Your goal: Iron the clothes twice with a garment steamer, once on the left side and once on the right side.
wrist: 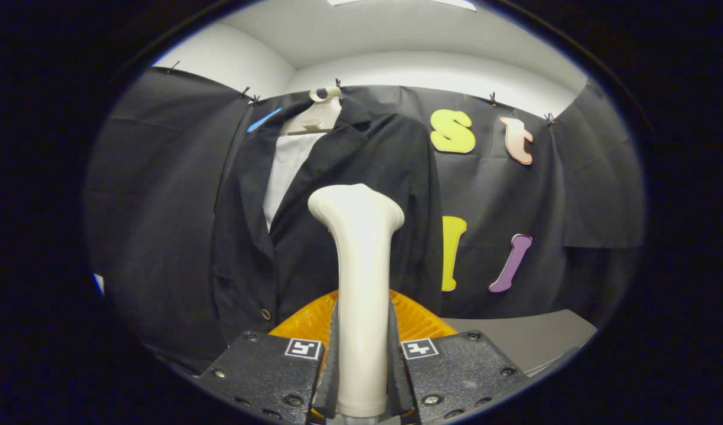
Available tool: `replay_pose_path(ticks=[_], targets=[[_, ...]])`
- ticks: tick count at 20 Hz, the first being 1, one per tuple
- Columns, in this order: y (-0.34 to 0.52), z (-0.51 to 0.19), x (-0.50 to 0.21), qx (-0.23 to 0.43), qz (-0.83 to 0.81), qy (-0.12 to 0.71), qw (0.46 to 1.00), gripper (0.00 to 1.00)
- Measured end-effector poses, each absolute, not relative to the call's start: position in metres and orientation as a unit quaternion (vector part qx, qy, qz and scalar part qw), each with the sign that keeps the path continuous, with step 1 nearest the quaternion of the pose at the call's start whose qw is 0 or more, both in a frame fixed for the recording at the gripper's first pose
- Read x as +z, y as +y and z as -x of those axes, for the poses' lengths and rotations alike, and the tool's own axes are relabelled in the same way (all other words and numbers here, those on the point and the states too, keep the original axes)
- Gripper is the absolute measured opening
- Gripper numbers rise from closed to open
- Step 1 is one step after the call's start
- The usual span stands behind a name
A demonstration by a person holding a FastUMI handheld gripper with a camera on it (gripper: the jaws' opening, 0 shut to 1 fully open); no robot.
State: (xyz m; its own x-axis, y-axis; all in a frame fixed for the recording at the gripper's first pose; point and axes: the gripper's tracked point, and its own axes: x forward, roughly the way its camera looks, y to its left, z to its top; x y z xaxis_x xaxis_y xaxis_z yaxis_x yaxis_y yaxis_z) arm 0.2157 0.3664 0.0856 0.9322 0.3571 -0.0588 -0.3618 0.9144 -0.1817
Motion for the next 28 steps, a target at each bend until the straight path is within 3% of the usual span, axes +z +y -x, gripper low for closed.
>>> replay_pose_path(ticks=[28], targets=[[0.349, -0.139, -0.169, 0.187, 0.183, 0.255, 0.931, 0.36]])
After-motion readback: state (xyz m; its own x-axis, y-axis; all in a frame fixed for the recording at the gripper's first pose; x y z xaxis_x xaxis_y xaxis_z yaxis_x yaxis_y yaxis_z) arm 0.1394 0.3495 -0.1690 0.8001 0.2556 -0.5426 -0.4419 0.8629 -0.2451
